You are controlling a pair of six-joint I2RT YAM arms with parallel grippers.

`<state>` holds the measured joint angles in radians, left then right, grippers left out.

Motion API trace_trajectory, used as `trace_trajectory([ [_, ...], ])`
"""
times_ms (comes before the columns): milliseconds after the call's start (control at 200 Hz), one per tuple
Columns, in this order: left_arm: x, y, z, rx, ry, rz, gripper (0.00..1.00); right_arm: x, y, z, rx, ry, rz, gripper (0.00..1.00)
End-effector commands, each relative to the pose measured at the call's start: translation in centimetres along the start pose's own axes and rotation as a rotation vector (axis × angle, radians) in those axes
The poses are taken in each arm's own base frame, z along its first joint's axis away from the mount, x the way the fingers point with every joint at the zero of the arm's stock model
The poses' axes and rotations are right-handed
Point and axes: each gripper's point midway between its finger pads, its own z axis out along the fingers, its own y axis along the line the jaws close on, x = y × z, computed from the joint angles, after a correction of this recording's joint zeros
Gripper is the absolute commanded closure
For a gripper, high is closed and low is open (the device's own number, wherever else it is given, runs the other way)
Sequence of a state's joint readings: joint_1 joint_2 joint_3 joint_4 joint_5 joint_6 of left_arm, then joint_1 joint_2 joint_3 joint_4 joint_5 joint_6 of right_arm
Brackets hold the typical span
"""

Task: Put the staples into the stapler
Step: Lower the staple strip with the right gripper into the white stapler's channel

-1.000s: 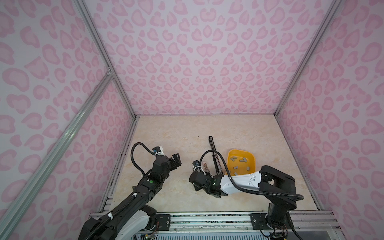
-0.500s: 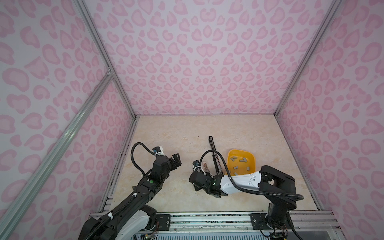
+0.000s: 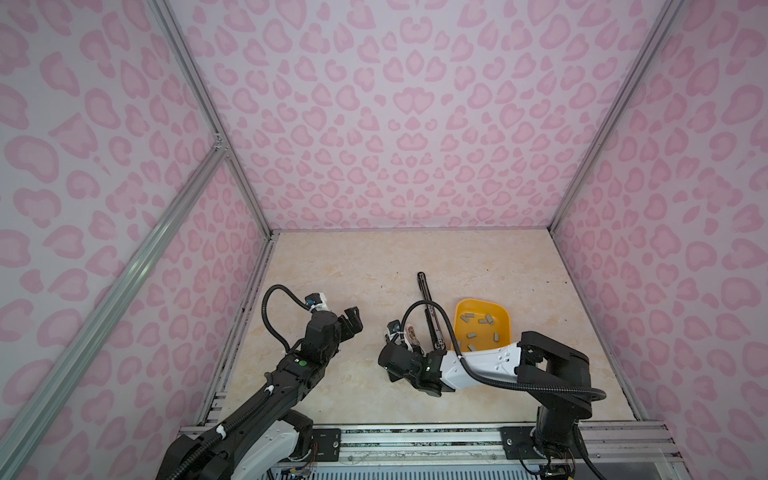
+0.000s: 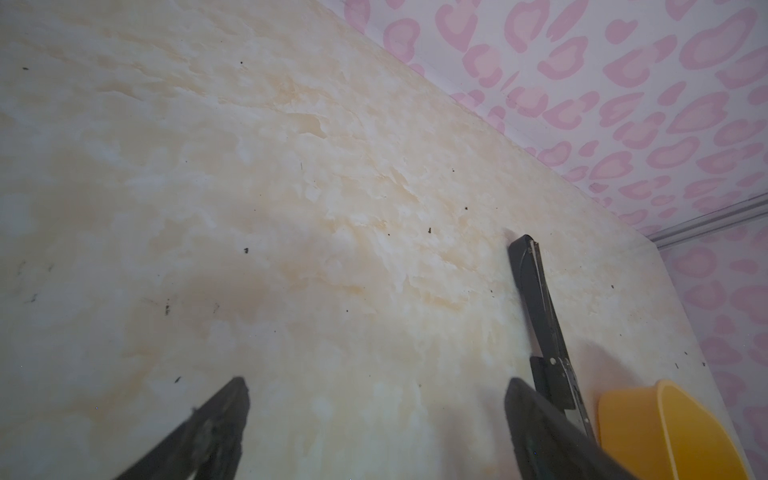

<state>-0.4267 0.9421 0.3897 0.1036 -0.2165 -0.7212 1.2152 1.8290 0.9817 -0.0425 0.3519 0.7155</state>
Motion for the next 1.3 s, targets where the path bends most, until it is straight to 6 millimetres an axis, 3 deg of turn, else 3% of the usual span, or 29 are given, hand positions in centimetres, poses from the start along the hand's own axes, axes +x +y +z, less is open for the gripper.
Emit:
trace_trajectory([
  [0, -0.6, -0.4, 0.0, 0.013, -0.015, -0.007, 0.03, 1.0, -0.6, 0.3, 0.021, 0.025, -0.002, 1.00],
  [130, -0.5, -0.4, 0.0, 0.012, -0.015, -0.007, 0.03, 1.0, -0.6, 0.2, 0.016, 0.022, 0.000, 0.98],
  [390, -0.5, -0.4, -0.1, 0.014, -0.016, -0.007, 0.03, 0.9, -0.6, 0.1, 0.012, 0.020, 0.002, 0.83],
  [680, -0.5, -0.4, 0.0, 0.011, -0.014, -0.007, 0.03, 0.7, -0.7, -0.2, 0.009, 0.008, 0.004, 0.75],
  [1015, -0.4, -0.4, 0.0, 0.013, -0.013, -0.008, 0.03, -0.6, -0.9, -0.9, 0.012, -0.032, -0.007, 0.74],
  [1295, -0.4, -0.5, 0.2, 0.015, -0.006, -0.008, 0.03, -1.1, -1.3, 0.5, 0.019, 0.010, 0.012, 0.76],
])
